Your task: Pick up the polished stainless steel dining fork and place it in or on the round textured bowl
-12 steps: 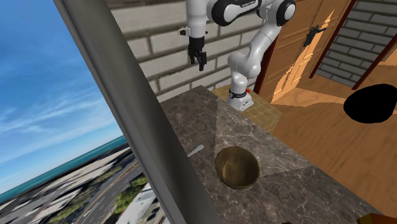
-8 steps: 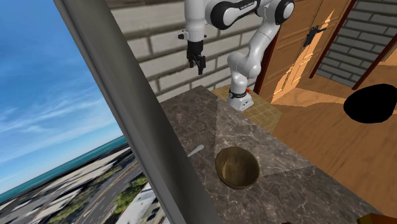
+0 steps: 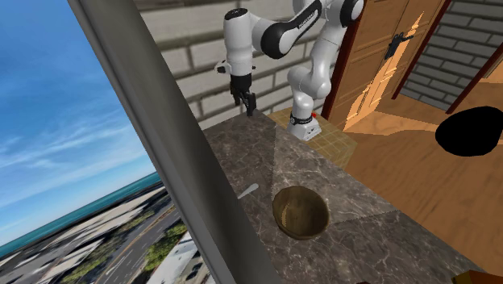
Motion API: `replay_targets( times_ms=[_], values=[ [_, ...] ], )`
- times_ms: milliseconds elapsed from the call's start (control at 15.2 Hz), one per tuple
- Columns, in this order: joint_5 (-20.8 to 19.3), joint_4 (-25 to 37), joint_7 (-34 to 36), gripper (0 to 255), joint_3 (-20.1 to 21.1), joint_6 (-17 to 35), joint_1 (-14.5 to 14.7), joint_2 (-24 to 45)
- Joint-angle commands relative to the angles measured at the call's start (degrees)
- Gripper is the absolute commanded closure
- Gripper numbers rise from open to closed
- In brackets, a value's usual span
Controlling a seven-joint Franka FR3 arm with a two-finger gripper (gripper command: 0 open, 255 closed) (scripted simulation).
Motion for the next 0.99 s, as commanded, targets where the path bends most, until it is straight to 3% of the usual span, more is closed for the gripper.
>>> replay_targets(
  times_ms=[0,924],
  values=[
    [0.38,1.58,1.52,0,1.5,1.65,0.78,3.68],
    [-3.11,22.6,12.0,0,8.99,6.29,6.08,32.99]
  ],
)
